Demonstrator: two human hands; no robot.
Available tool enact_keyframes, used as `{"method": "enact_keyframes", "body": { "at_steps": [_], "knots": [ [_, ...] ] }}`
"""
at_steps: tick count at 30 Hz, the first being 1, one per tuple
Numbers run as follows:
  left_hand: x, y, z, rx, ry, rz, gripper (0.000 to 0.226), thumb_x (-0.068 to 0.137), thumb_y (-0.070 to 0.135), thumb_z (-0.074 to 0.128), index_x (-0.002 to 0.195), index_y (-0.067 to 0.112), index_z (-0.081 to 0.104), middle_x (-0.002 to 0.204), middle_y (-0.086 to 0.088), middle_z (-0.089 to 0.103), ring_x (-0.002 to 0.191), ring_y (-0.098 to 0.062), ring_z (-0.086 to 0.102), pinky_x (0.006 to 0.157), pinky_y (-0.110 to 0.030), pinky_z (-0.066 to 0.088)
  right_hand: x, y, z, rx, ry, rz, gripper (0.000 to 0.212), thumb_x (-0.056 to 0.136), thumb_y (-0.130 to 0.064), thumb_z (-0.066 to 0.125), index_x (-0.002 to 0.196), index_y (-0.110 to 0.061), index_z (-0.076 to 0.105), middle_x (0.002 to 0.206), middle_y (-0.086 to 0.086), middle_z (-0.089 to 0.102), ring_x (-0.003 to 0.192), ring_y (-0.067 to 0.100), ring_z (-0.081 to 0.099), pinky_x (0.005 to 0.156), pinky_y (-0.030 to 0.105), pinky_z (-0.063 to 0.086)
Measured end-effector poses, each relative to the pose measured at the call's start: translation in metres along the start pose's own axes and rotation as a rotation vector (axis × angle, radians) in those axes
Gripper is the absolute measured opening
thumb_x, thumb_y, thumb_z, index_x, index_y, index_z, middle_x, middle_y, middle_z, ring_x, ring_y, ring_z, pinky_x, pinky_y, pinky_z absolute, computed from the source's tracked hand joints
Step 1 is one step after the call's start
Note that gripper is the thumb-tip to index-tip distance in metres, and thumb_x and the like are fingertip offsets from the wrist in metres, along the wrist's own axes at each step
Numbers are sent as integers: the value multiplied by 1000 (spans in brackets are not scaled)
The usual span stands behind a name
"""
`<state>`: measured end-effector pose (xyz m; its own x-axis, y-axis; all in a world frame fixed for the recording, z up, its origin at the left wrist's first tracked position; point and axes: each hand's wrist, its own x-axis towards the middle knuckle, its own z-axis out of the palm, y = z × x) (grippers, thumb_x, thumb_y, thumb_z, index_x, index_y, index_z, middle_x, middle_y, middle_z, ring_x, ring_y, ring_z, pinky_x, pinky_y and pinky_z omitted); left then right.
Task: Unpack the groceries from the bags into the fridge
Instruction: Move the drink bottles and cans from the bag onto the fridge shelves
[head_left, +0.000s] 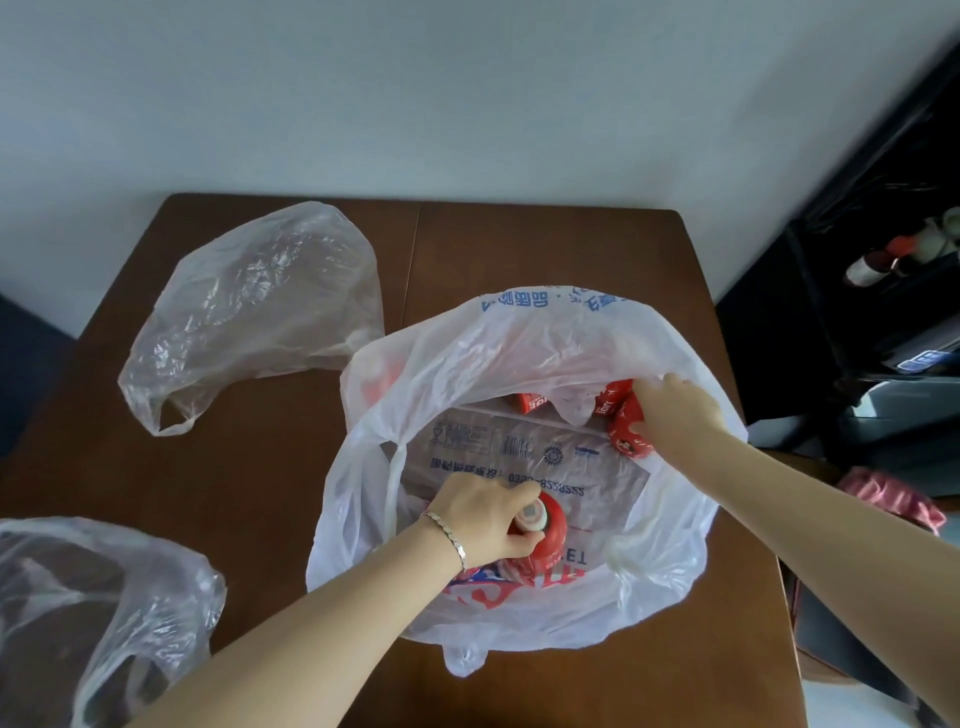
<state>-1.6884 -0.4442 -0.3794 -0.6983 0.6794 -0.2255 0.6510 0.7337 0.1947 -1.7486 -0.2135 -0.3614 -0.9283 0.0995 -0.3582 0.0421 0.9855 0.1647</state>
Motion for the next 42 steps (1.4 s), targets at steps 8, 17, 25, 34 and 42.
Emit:
{"method": "enact_keyframes", "body": {
  "at_steps": [8,17,25,34,42],
  "knots": [
    [-4,6,2,-9,-5,-103,47,91,54,40,121,19,42,107,0,66,93,-23,64,74,-27,45,-60,-8,19,127,-30,-267,41,94,-32,50,131,-14,45,128,10,45,108,28,54,88,34,43],
    [-11,20,-20,-96,10,-312,37,88,57,43,96,21,38,87,2,64,86,-19,65,62,-24,37,-119,-31,6,654,-69,-97,31,86,-33,64,112,-19,56,117,-2,51,101,18,57,86,27,52],
    [-18,23,-106,-20,197,26,40,86,63,42,93,24,38,87,3,67,79,-17,64,57,-24,35,-167,-35,-59,768,216,73,15,82,-32,66,96,-26,62,97,-13,50,84,9,57,73,23,55],
    [-26,80,-174,134,269,479,54,86,67,35,110,21,49,101,1,64,88,-16,61,69,-22,41,-275,-28,-98,754,529,484,19,76,-36,71,88,-35,56,91,-13,53,80,5,54,61,10,41],
    [-78,235,-154,181,218,963,41,89,62,32,80,23,39,74,6,52,67,-12,51,59,-22,34,-449,-9,-51,722,536,902,23,74,-28,76,95,-21,67,87,-9,54,80,14,57,65,15,48]
  ]
}}
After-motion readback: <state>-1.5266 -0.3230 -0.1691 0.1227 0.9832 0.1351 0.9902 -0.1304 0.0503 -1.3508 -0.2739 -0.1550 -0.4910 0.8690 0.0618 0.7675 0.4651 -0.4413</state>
